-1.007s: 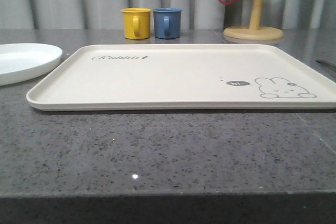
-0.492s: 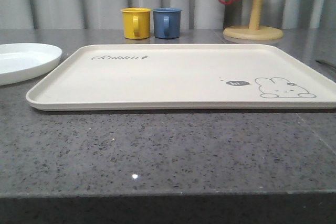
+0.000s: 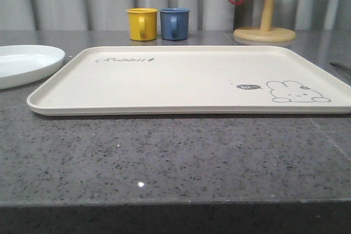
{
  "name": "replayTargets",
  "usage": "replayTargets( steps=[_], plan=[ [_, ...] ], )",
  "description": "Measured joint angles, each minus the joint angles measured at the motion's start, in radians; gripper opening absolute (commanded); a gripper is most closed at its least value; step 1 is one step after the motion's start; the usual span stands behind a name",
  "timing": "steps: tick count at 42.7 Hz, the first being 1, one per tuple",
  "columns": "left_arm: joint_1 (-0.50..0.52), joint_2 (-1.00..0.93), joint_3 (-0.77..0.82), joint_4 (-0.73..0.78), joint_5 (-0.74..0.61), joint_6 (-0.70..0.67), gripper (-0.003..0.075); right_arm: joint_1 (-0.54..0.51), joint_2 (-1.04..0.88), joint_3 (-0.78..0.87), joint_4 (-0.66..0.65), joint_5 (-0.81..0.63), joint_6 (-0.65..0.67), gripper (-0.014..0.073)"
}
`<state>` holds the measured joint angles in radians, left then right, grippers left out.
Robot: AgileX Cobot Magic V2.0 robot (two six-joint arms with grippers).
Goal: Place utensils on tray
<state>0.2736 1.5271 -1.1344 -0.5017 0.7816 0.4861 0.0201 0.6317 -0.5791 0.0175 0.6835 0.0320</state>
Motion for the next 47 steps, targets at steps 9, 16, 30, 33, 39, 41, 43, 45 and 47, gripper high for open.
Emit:
replayTargets(
  steps=[9, 16, 30, 33, 39, 41, 43, 45, 47],
  plan=[
    [0.000, 0.103, -0.037, -0.018, -0.009, 0.004, 0.0501, 0.000, 0.000, 0.000, 0.000, 0.000, -0.002, 0.0475],
    [0.000, 0.131, -0.044, -0.020, -0.009, 0.004, 0.0283, 0.000, 0.000, 0.000, 0.000, 0.000, -0.002, 0.0475],
    [0.000, 0.141, -0.044, -0.021, -0.009, 0.005, -0.0020, 0.000, 0.000, 0.000, 0.000, 0.000, -0.002, 0.0475],
    [0.000, 0.141, -0.053, -0.023, -0.006, 0.005, -0.0020, 0.000, 0.000, 0.000, 0.000, 0.000, 0.001, 0.0475],
    [-0.002, 0.131, -0.100, -0.020, 0.023, 0.005, -0.0020, 0.000, 0.000, 0.000, 0.000, 0.000, 0.001, 0.0475],
    [-0.006, 0.120, -0.122, -0.017, 0.035, 0.005, -0.0020, 0.000, 0.000, 0.000, 0.000, 0.000, 0.001, 0.0475],
    [-0.016, 0.107, -0.150, -0.017, 0.055, 0.005, -0.0020, 0.000, 0.000, 0.000, 0.000, 0.000, 0.001, 0.0475],
    [-0.032, 0.097, -0.175, -0.017, 0.075, 0.005, -0.0020, 0.000, 0.000, 0.000, 0.000, 0.000, 0.001, 0.0475],
    [-0.050, 0.089, -0.203, -0.017, 0.101, 0.005, -0.0020, 0.000, 0.000, 0.000, 0.000, 0.000, 0.001, 0.0475]
  ],
)
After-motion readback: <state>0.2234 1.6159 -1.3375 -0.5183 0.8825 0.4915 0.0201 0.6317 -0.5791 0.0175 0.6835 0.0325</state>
